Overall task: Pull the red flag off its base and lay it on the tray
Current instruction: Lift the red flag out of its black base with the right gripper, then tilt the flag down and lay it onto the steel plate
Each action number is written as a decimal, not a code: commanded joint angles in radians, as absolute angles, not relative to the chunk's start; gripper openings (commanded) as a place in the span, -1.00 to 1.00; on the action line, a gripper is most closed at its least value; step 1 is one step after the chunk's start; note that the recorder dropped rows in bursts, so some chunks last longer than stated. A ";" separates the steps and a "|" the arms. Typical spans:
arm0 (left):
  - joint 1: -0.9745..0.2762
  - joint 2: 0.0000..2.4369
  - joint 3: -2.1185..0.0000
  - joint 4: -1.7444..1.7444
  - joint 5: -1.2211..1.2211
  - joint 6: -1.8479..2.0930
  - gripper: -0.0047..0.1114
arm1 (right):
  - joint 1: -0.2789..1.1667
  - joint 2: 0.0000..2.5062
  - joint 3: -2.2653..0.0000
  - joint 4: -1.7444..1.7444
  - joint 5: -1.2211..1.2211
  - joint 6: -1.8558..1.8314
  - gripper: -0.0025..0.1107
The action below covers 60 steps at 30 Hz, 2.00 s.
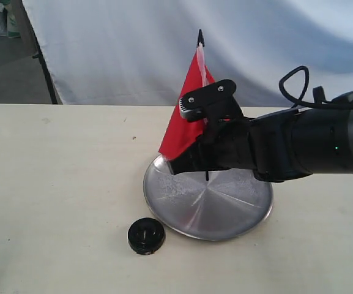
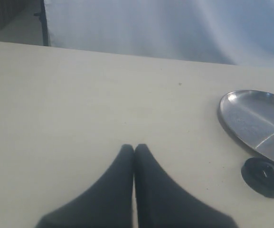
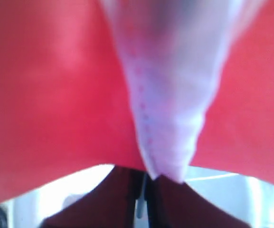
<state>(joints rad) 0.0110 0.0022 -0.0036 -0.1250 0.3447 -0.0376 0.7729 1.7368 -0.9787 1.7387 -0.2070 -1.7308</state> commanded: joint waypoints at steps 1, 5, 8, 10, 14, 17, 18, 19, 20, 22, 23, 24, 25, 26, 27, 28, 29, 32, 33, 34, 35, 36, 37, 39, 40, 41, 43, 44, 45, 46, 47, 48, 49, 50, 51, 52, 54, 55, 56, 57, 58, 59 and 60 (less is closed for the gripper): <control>0.013 0.000 0.000 -0.135 0.344 -0.042 -0.92 | 0.770 1.736 -0.951 1.744 -0.238 -1.847 -0.96; 0.013 0.000 0.000 -0.135 0.344 -0.042 -0.92 | 0.800 1.785 -0.939 1.744 -0.356 -2.021 -0.96; 0.013 0.000 0.000 -0.135 0.344 -0.042 -0.92 | 0.862 1.845 -0.942 1.744 -0.550 -2.125 -0.96; 0.013 0.000 0.000 -0.135 0.344 -0.042 -0.92 | 0.895 1.887 -0.942 1.699 -0.669 -2.125 -0.96; 0.013 0.000 0.000 -0.135 0.344 -0.042 -0.92 | 0.941 1.956 -0.942 1.618 -0.850 -2.123 -0.96; 0.013 0.000 0.000 -0.135 0.344 -0.042 -0.92 | 0.947 1.974 -0.943 1.616 -0.854 -2.123 -0.96; 0.013 0.000 0.000 -0.135 0.344 -0.042 -0.92 | 0.947 1.982 -0.949 1.620 -0.854 -2.123 -0.96; 0.013 0.000 0.000 -0.135 0.344 -0.042 -0.92 | 0.947 1.986 -0.954 1.625 -0.854 -2.123 -0.96; 0.013 0.000 0.000 -0.135 0.344 -0.042 -0.92 | 0.947 1.990 -0.959 1.625 -0.854 -2.123 -0.96; 0.013 0.000 0.000 -0.135 0.344 -0.042 -0.92 | 0.947 1.996 -0.967 1.625 -0.837 -2.104 -0.96; 0.013 0.000 0.000 -0.135 0.344 -0.042 -0.92 | 0.947 1.996 -0.976 1.627 -0.815 -2.090 -0.96; 0.013 0.000 0.000 -0.135 0.344 -0.042 -0.92 | 0.947 1.998 -0.980 1.627 -0.792 -2.072 -0.96; 0.013 0.000 0.000 -0.135 0.344 -0.042 -0.92 | 0.947 2.000 -0.988 1.627 -0.762 -2.058 -0.96; 0.013 0.000 0.000 -0.135 0.344 -0.042 -0.92 | 0.947 2.004 -0.999 1.627 -0.735 -2.043 -0.96; 0.013 0.000 0.000 -0.135 0.344 -0.042 -0.92 | 0.947 2.006 -1.009 1.627 -0.713 -2.026 -0.96; 0.013 0.000 0.000 -0.135 0.344 -0.042 -0.92 | 0.947 2.011 -1.017 1.627 -0.701 -2.009 -0.96; 0.013 0.000 0.000 -0.135 0.344 -0.042 -0.92 | 0.947 2.017 -1.026 1.625 -0.696 -1.990 -0.96; 0.013 0.000 0.000 -0.135 0.344 -0.042 -0.92 | 0.941 2.028 -1.039 1.642 -0.679 -1.974 -0.96; 0.013 0.000 0.000 -0.135 0.344 -0.042 -0.92 | 0.936 2.035 -1.039 1.655 -0.670 -1.974 -0.96; 0.013 0.000 0.000 -0.135 0.344 -0.042 -0.92 | 0.933 2.040 -1.039 1.666 -0.670 -1.974 -0.96; 0.013 0.000 0.000 -0.135 0.344 -0.042 -0.92 | 0.927 2.047 -1.039 1.680 -0.675 -1.974 -0.96; 0.013 0.000 0.000 -0.135 0.344 -0.042 -0.92 | 0.918 2.054 -1.039 1.698 -0.675 -1.977 -0.96; 0.013 0.000 0.000 -0.135 0.344 -0.042 -0.92 | 0.909 2.058 -1.039 1.710 -0.675 -1.977 -0.96; 0.013 0.000 0.000 -0.135 0.344 -0.042 -0.92 | 0.890 2.069 -1.039 1.730 -0.675 -1.977 -0.96; 0.013 0.000 0.000 -0.135 0.344 -0.042 -0.92 | 0.885 2.074 -1.039 1.735 -0.675 -1.977 -0.96; 0.013 0.000 0.000 -0.135 0.344 -0.042 -0.92 | 0.876 2.076 -1.039 1.737 -0.675 -1.977 -0.96; 0.013 0.000 0.000 -0.135 0.344 -0.042 -0.92 | 0.868 2.078 -1.039 1.744 -0.675 -1.975 -0.96; 0.013 0.000 0.000 -0.135 0.344 -0.042 -0.92 | 0.864 2.078 -1.039 1.744 -0.675 -1.975 -0.96; 0.013 0.000 0.000 -0.135 0.344 -0.042 -0.92 | 0.862 2.078 -1.039 1.744 -0.672 -1.975 -0.96; 0.013 0.000 0.000 -0.135 0.344 -0.042 -0.92 | 0.859 2.078 -1.039 1.744 -0.672 -1.973 -0.96; 0.013 0.000 0.000 -0.135 0.344 -0.042 -0.92 | 0.859 2.078 -1.039 1.744 -0.670 -1.973 -0.96; 0.013 0.000 0.000 -0.135 0.344 -0.042 -0.92 | 0.859 2.078 -1.039 1.744 -0.670 -1.973 -0.96; 0.013 0.000 0.000 -0.135 0.344 -0.042 -0.92 | 0.859 2.078 -1.039 1.744 -0.667 -1.973 -0.96; 0.013 0.000 0.000 -0.135 0.344 -0.042 -0.92 | 0.859 2.078 -1.039 1.744 -0.658 -1.977 -0.96; 0.013 0.000 0.000 -0.135 0.344 -0.042 -0.92 | 0.859 2.078 -1.039 1.744 -0.646 -1.977 -0.96; 0.013 0.000 0.000 -0.135 0.344 -0.042 -0.92 | 0.859 2.078 -1.039 1.744 -0.634 -1.977 -0.96; 0.013 0.000 0.000 -0.135 0.344 -0.042 -0.92 | 0.859 2.078 -1.039 1.744 -0.592 -1.977 -0.96; 0.013 0.000 0.000 -0.135 0.344 -0.042 -0.92 | 0.859 2.078 -1.039 1.744 -0.568 -1.977 -0.96; 0.013 0.000 0.000 -0.135 0.344 -0.042 -0.92 | 0.859 2.078 -1.039 1.744 -0.551 -1.977 -0.96; 0.013 0.000 0.000 -0.135 0.344 -0.042 -0.92 | 0.859 2.078 -1.039 1.744 -0.535 -1.974 -0.92; 0.013 0.000 0.000 -0.135 0.344 -0.042 -0.92 | 0.859 2.078 -1.039 1.744 -0.528 -1.974 -0.83; 0.013 0.000 0.000 -0.135 0.344 -0.042 -0.92 | 0.859 2.078 -1.039 1.744 -0.523 -1.974 -0.71; 0.013 0.000 0.000 -0.135 0.344 -0.042 -0.92 | 0.857 2.078 -1.039 1.744 -0.523 -1.974 -0.56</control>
